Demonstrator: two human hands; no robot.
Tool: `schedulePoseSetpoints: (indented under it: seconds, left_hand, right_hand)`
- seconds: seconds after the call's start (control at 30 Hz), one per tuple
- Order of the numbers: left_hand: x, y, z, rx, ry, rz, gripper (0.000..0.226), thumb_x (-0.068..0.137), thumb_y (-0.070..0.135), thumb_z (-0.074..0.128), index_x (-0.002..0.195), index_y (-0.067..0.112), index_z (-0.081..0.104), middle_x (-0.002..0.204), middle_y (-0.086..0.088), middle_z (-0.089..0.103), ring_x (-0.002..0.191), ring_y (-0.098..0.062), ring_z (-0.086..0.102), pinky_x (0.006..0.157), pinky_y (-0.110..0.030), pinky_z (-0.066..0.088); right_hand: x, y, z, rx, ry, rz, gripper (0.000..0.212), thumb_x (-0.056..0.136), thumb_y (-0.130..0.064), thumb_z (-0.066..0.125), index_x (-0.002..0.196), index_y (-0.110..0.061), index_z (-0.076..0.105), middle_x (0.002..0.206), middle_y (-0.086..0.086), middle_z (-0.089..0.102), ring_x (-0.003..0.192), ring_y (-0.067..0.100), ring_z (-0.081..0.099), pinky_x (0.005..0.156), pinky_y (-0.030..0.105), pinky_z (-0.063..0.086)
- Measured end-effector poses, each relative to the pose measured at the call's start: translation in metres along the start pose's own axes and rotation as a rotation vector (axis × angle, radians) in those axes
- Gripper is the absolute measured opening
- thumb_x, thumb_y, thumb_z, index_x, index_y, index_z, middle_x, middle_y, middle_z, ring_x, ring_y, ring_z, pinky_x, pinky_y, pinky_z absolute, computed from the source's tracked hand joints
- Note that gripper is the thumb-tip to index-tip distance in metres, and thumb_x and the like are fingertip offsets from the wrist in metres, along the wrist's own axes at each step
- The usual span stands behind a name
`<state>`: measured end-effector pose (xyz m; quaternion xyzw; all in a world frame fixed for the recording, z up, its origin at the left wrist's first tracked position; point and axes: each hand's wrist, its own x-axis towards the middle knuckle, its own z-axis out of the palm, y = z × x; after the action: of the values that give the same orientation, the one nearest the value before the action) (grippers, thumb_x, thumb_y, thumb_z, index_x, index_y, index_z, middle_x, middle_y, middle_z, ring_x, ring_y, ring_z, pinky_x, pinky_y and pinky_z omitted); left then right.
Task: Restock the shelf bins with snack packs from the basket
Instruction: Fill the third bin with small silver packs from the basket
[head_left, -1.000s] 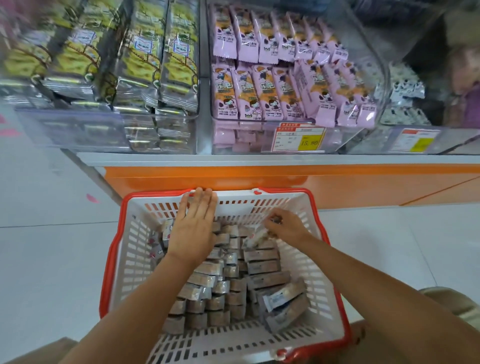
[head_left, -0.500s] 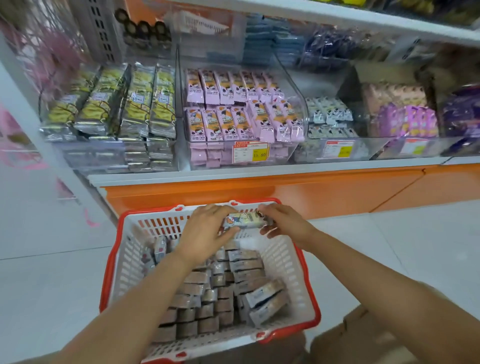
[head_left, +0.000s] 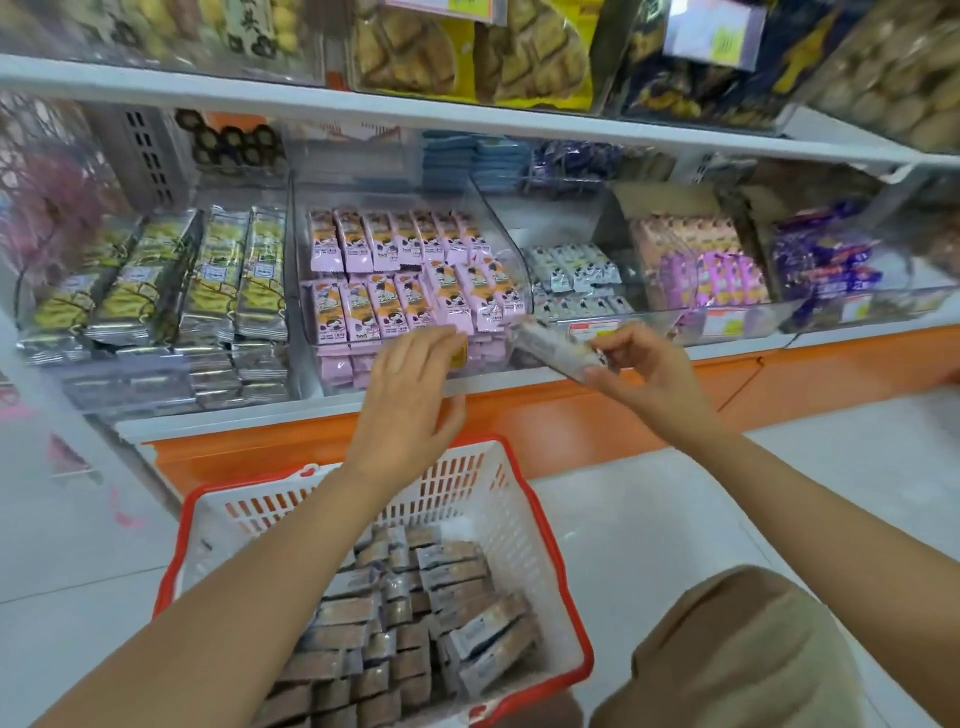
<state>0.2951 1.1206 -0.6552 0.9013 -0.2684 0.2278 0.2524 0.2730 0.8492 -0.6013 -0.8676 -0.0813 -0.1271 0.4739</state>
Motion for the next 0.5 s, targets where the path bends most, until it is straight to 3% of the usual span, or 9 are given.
schedulePoseSetpoints:
  seconds: [0.1, 0.23, 0.4, 0.5]
  left_hand:
    - [0.016, -0.002, 0.007, 0.211, -0.036, 0.016, 0.064, 0.086, 0.022, 0.06, 0.146, 0.011, 0.041, 0.153, -0.011, 0.039, 0.145, -0.028, 0.024, 0.122, -0.039, -0.001]
    - [0.02, -0.012, 0.023, 0.384, -0.131, -0.017, 0.077, 0.083, 0.025, 0.066, 0.151, 0.01, 0.034, 0.16, -0.012, 0.027, 0.148, -0.03, 0.022, 0.122, -0.05, 0.005]
    - [0.018, -0.022, 0.037, 0.448, -0.088, 0.02, 0.078, 0.076, 0.018, 0.067, 0.149, 0.007, 0.039, 0.158, -0.013, 0.031, 0.137, -0.033, 0.037, 0.117, -0.05, 0.019]
    - [0.019, -0.024, 0.044, 0.47, -0.033, 0.024, 0.079, 0.076, 0.018, 0.066, 0.149, 0.007, 0.039, 0.158, -0.013, 0.032, 0.134, -0.033, 0.039, 0.116, -0.049, 0.019]
  right_hand:
    - [0.029, 0.004, -0.023, -0.022, 0.161, 0.037, 0.02, 0.083, -0.013, 0.076, 0.094, -0.014, 0.06, 0.077, -0.004, 0.055, 0.071, 0.006, 0.052, 0.069, 0.022, 0.047]
    - [0.082, 0.021, -0.023, -0.134, 0.248, 0.039, 0.027, 0.086, -0.017, 0.073, 0.106, -0.015, 0.055, 0.075, -0.005, 0.046, 0.065, 0.005, 0.045, 0.064, 0.02, 0.044]
    - [0.153, 0.05, 0.006, -0.439, 0.214, 0.073, 0.026, 0.085, -0.027, 0.07, 0.107, -0.018, 0.059, 0.071, -0.001, 0.051, 0.067, 0.019, 0.051, 0.063, 0.032, 0.039]
    - [0.183, 0.057, 0.028, -0.576, 0.156, 0.06, 0.026, 0.086, -0.026, 0.068, 0.109, -0.014, 0.061, 0.088, 0.012, 0.063, 0.082, 0.03, 0.058, 0.071, 0.038, 0.045]
